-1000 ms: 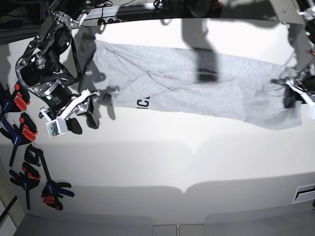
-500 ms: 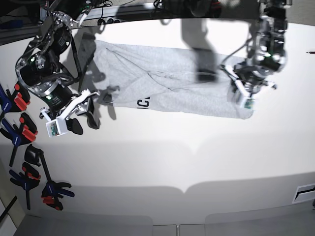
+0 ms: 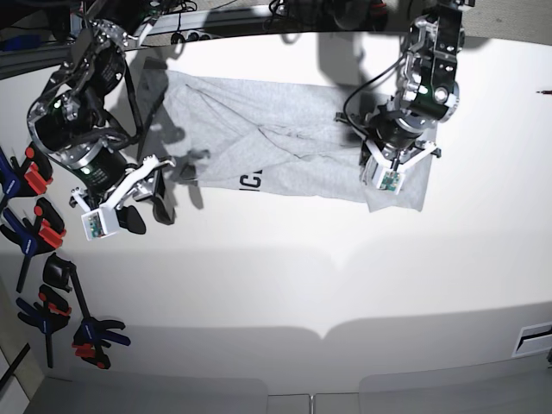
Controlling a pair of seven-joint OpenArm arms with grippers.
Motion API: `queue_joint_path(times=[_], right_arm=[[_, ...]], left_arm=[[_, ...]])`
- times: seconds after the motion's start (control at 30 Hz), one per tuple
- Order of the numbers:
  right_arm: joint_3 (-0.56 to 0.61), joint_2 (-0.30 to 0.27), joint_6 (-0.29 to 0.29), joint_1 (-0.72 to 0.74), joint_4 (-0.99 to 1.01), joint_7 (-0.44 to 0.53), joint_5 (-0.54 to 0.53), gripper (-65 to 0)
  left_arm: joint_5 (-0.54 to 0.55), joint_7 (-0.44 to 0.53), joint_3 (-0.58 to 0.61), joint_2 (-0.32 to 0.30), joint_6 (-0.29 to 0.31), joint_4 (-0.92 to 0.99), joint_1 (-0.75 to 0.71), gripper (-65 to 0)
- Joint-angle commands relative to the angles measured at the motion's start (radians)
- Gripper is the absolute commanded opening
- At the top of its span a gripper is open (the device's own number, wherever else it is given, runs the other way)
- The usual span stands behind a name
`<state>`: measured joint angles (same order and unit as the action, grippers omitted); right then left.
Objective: Fold the T-shirt properly
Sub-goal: 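Move the left gripper over the shirt's middle and grasp the fabric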
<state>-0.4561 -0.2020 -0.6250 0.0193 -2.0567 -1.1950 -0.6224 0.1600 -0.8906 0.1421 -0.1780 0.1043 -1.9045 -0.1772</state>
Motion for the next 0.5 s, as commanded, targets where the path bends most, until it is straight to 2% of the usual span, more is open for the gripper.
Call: queue_joint_path(times=[0.0, 0.1, 0.13, 0.23, 0.3, 0.4, 0.47], right_arm=[[-0.003, -0.011, -0.006, 0.016, -0.018, 0.026, -0.017, -34.8], [-0.003, -0.011, -0.007, 0.016, -0.018, 0.023, -0.017, -34.8], [-0.003, -0.011, -0.007, 0.016, -0.018, 0.023, -0.017, -34.8], [-0.003, -0.011, -0.007, 0.016, -0.018, 0.022, -0.017, -34.8], [-0.003, -0.011, -0.007, 0.016, -0.018, 0.022, -0.017, -34.8], [-0.003, -0.011, -0.007, 0.016, -0.018, 0.022, -0.017, -34.8], [-0.003, -0.011, -0.007, 0.016, -0.018, 0.02, -0.016, -34.8]], left_arm=[[0.006, 0.015, -0.003, 0.0, -0.004, -0.018, 0.011, -65.0], [0.047, 0.019, -0.003, 0.0, 0.002, -0.018, 0.011, -65.0], [0.08, 0.022, -0.002, 0.0, 0.006, -0.018, 0.011, -62.7], [0.159, 0.024, 0.009, -0.001, 0.023, -0.018, 0.011, -36.2], [0.205, 0.03, 0.034, 0.0, 0.023, -0.018, 0.011, -27.6], [0.283, 0.11, 0.092, 0.0, 0.027, -0.018, 0.012, -26.1], [0.286, 0.155, 0.132, -0.001, 0.059, -0.018, 0.014, -26.1]])
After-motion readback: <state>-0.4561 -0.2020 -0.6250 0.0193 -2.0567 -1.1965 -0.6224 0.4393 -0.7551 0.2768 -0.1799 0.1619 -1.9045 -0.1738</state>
